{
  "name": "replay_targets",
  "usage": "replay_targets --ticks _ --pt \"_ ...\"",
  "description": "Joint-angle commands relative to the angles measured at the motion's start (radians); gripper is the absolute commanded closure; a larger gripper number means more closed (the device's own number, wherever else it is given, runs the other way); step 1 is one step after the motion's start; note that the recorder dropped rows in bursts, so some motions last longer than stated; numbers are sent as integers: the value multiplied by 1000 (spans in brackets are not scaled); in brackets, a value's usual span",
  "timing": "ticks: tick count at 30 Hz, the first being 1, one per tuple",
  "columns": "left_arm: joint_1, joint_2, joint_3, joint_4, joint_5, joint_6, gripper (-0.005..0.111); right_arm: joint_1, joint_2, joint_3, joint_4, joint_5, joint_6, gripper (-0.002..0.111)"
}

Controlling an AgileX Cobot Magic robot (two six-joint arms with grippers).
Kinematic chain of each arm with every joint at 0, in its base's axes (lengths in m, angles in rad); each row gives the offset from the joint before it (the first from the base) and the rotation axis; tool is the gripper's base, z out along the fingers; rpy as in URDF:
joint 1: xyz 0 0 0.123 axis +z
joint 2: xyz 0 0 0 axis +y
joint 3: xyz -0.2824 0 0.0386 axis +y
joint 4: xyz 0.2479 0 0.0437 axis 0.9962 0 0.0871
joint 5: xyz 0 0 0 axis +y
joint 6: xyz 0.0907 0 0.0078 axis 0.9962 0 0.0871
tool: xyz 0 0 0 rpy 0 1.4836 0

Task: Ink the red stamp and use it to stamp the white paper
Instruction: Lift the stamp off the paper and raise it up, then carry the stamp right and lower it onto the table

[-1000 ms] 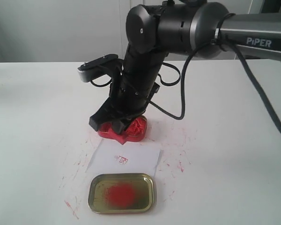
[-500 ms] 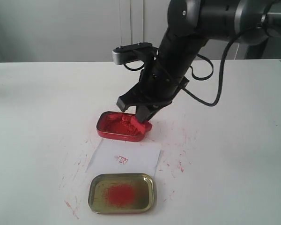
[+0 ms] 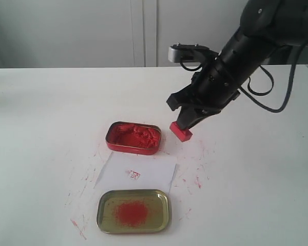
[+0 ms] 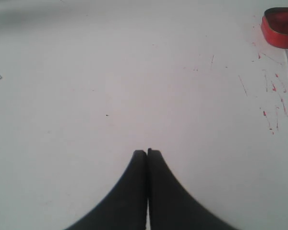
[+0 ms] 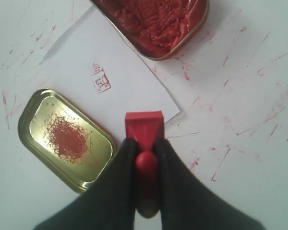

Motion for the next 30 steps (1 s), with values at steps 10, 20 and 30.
replay_targets --ticks 10,20,30 --pt "3 -5 7 -10 -4 -6 107 -167 -13 176 250 -17 -241 108" --pt "3 -5 7 -10 -4 -6 107 -225 -11 341 396 -52 -381 108" --pt "3 -5 7 -10 -4 -6 107 -225 -11 496 439 -96 -438 108"
